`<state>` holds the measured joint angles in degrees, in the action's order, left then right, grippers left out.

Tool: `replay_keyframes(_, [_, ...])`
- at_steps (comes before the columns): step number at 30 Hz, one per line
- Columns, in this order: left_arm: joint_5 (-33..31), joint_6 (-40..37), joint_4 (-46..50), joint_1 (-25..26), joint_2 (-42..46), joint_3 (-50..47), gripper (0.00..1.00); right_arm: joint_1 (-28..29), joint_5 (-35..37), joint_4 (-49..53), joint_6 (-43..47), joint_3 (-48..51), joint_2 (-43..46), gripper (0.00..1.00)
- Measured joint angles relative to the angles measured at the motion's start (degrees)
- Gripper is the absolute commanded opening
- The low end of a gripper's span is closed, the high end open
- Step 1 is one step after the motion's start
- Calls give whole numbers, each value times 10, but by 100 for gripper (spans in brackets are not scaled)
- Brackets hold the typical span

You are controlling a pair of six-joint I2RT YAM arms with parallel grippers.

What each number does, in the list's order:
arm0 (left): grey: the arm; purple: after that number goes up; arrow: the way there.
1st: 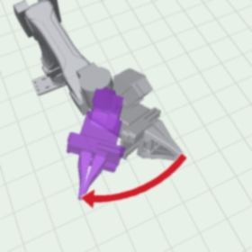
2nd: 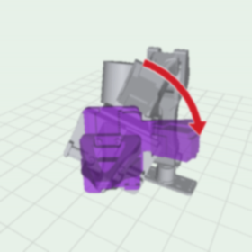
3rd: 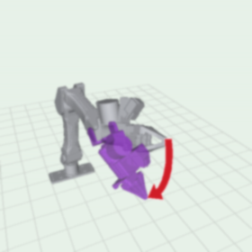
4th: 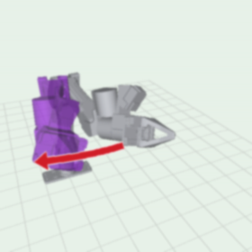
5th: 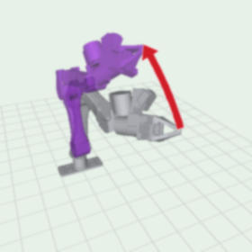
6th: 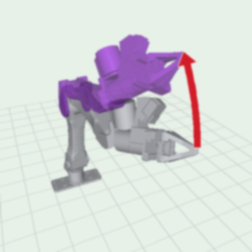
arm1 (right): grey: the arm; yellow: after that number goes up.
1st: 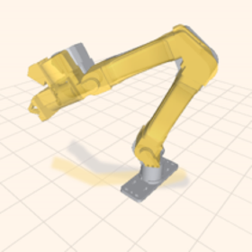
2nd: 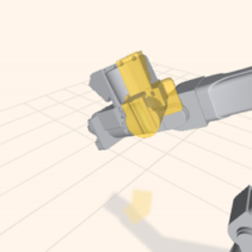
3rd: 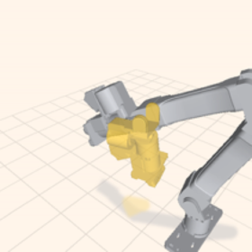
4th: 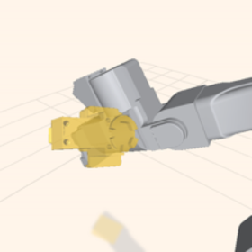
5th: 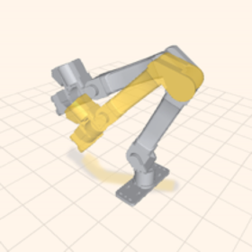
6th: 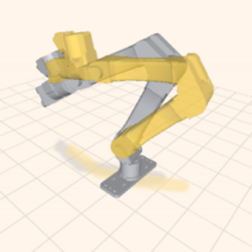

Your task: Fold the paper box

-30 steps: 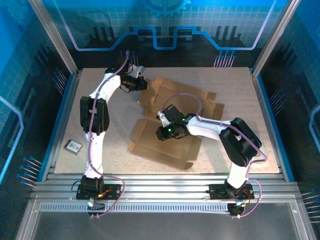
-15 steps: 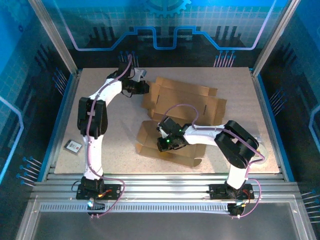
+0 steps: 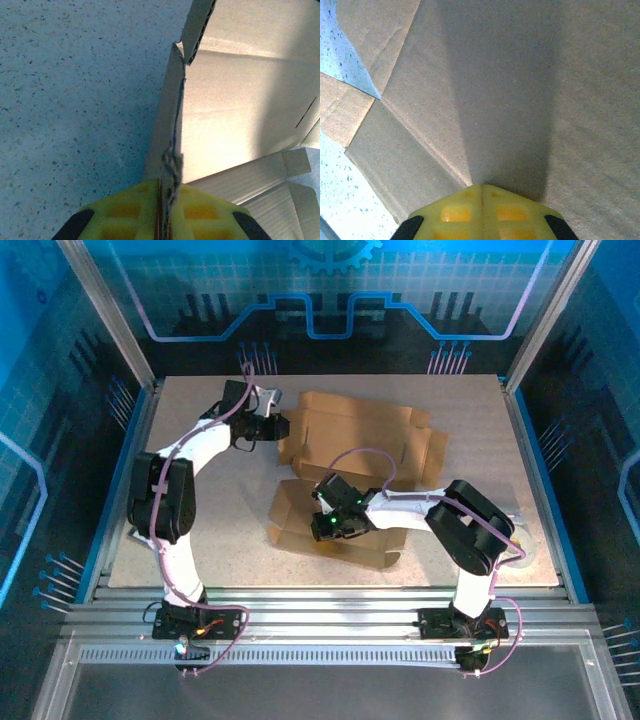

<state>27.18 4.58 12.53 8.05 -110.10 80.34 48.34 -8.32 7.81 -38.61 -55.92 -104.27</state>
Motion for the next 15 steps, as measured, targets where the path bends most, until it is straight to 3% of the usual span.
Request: replay_keyframes(15, [-49, 26, -69, 38, 83, -124, 12, 7, 4, -5, 0, -8, -7, 0])
